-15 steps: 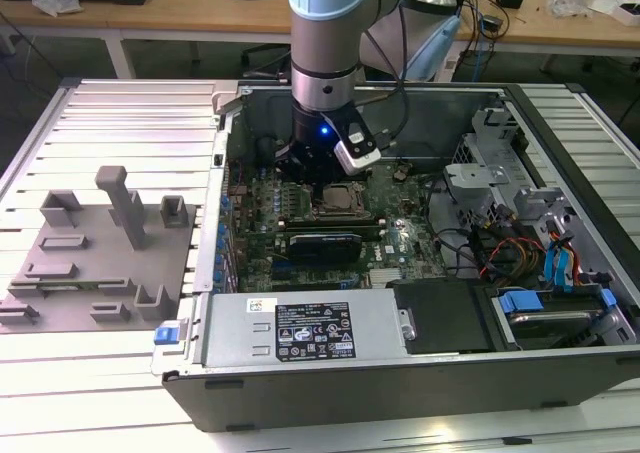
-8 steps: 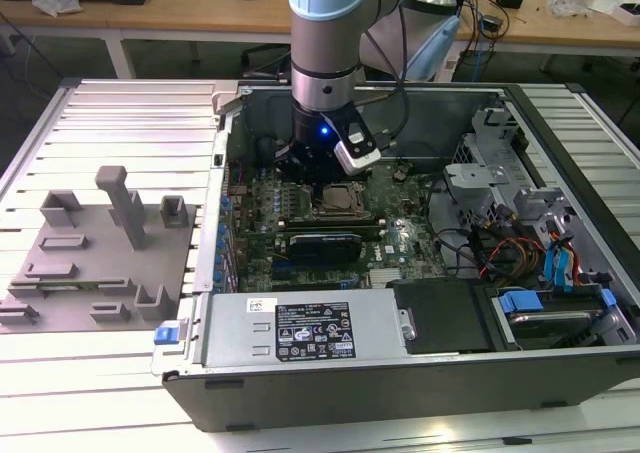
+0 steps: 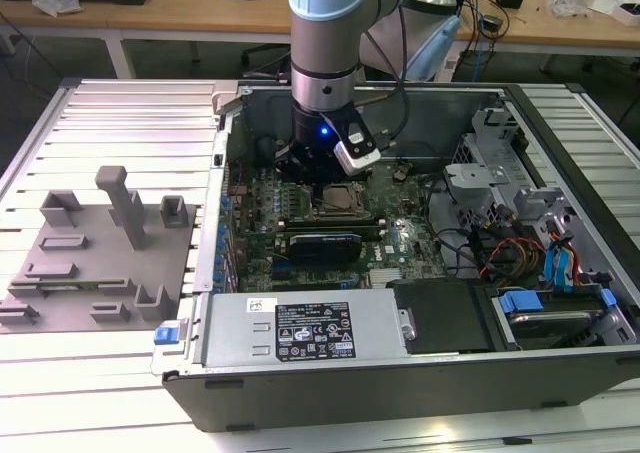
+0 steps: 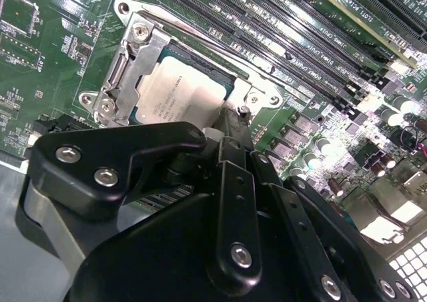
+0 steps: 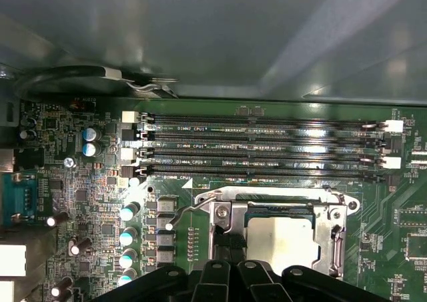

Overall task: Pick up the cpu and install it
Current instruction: 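Close the cpu cover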

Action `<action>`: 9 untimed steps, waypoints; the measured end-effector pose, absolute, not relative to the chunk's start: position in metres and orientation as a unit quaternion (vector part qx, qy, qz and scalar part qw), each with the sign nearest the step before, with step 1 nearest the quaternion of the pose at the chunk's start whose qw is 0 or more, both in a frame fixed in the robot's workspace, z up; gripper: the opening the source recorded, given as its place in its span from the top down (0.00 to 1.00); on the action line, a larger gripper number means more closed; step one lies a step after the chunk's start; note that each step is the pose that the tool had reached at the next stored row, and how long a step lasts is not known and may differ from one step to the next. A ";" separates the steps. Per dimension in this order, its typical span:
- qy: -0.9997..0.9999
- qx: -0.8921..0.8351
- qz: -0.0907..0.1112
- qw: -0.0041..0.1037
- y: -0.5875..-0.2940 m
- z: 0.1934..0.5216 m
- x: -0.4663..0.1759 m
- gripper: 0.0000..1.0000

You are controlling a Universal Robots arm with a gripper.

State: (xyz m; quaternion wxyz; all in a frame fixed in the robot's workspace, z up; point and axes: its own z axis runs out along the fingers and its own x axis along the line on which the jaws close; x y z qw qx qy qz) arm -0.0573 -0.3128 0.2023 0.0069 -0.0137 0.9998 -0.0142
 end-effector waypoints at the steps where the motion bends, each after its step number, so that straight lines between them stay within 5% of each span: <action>1: 1.000 -0.014 -0.014 0.007 -0.313 0.202 -0.057 0.89; 9: 1.000 -0.014 -0.014 0.007 -0.313 0.205 -0.057 0.89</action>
